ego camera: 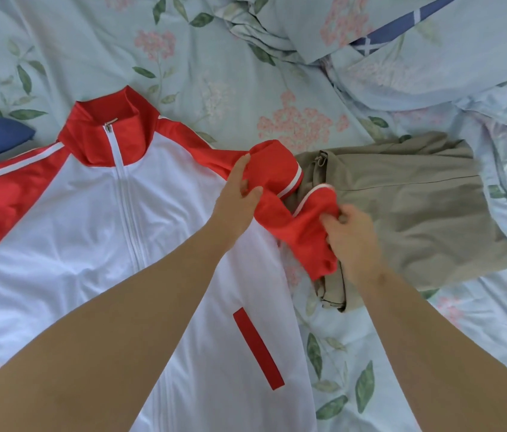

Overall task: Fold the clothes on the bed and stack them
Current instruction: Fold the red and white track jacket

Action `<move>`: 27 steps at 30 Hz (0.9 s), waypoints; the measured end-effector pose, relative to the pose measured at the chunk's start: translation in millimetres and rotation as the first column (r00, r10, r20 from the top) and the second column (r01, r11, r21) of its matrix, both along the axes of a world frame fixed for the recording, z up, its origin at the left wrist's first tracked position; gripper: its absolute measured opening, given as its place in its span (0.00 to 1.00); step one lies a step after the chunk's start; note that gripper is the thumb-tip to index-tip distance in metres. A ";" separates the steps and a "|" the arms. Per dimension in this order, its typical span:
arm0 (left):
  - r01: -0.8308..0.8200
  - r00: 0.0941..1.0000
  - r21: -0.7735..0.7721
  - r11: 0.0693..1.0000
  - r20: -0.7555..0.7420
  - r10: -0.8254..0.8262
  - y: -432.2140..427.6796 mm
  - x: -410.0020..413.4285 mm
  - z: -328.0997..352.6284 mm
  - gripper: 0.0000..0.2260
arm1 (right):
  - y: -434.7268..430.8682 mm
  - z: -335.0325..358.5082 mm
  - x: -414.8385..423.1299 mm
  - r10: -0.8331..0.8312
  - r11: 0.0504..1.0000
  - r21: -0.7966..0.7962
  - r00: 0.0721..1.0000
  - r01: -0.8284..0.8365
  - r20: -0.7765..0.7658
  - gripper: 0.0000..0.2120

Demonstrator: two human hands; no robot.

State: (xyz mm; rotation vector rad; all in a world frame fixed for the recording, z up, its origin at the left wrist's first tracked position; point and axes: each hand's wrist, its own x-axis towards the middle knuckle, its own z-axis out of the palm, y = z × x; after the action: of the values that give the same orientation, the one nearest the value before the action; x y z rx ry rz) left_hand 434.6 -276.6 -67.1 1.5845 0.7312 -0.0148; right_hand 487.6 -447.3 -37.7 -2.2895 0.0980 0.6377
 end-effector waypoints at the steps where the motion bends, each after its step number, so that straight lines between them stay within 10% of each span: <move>1: -0.077 0.997 -0.004 0.997 0.002 0.077 0.9 1.8 1.9 0.25 | 2.8 9.6 5.0 -0.083 0.996 0.044 0.993 0.079 0.085 0.10; 8: -0.204 0.979 0.034 0.978 0.007 0.204 -2.6 7.8 8.5 0.19 | -18.0 76.1 70.1 -0.665 0.710 0.530 0.689 0.465 0.287 0.10; 11: -0.119 0.988 0.167 0.979 -0.074 0.132 -6.1 12.6 10.0 0.20 | -30.5 61.5 77.2 -0.574 0.806 0.358 0.772 0.472 0.274 0.31; 14: -0.005 0.980 0.259 0.966 -0.191 0.057 -6.8 14.5 8.1 0.21 | -28.9 29.7 61.8 -0.465 0.871 0.222 0.881 0.438 0.089 0.23; 20: 0.263 0.949 0.437 0.860 -0.277 -0.149 4.1 10.5 -12.8 0.25 | -5.8 -14.0 47.0 -0.480 0.729 0.312 0.780 0.609 -0.401 0.02; 27: 0.627 0.767 0.552 0.550 -0.564 -0.307 4.1 12.0 -35.7 0.29 | 26.5 -29.0 76.8 -0.403 0.634 0.484 0.792 0.603 -0.459 0.13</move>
State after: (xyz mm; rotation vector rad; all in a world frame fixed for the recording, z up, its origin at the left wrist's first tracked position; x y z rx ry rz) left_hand 446.5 -272.5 -102.9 2.5847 0.6108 -0.5540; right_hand 564.4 -420.8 -66.7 -1.4042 0.5933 0.6003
